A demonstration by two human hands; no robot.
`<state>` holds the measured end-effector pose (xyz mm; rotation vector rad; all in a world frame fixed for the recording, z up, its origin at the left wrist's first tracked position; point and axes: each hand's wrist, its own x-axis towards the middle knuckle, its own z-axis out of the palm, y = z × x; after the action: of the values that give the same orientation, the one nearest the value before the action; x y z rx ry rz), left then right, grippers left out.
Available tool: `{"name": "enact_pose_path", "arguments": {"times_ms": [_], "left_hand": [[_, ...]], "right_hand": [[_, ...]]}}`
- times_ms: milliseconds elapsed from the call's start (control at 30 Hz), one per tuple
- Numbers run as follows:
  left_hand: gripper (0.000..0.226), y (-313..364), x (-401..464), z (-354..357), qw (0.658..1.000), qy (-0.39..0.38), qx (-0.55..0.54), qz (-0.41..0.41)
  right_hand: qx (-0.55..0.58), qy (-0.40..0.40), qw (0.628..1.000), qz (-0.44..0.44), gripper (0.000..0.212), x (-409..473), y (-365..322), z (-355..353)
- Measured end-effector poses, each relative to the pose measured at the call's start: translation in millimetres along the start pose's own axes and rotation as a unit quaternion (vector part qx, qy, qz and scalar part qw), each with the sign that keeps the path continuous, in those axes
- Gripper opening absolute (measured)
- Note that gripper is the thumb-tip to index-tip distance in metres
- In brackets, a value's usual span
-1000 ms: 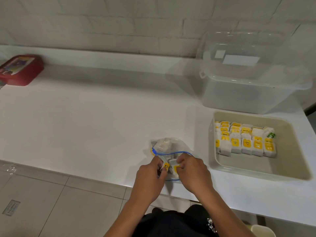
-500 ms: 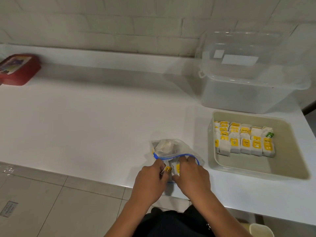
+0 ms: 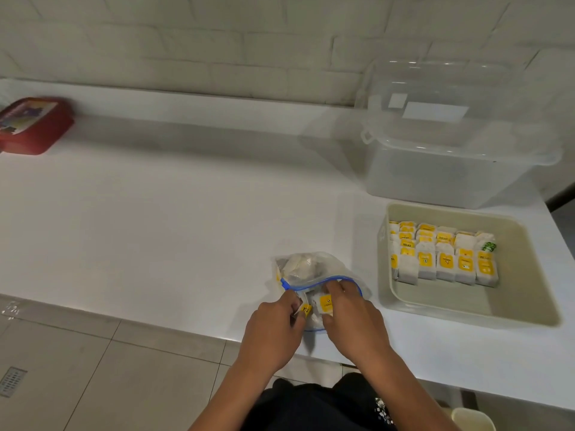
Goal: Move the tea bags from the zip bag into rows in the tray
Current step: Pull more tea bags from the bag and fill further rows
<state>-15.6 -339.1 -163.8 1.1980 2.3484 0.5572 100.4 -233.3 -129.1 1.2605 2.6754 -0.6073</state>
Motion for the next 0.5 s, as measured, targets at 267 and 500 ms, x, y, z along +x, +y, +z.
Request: {"name": "enact_pose_path", "arguments": {"times_ms": [267, 500], "left_hand": [[0.01, -1.3, -2.1, 0.2, 1.0, -0.006, -0.01, -0.003], [0.011, -1.9, -3.0, -0.7, 1.0, -0.01, -0.016, -0.008]], "right_hand": [[0.0, -0.017, 1.0, 0.001, 0.049, 0.4, 2.2, 10.0], [-0.015, 0.017, 1.0, -0.002, 0.041, -1.0, 4.2, 15.5]]}}
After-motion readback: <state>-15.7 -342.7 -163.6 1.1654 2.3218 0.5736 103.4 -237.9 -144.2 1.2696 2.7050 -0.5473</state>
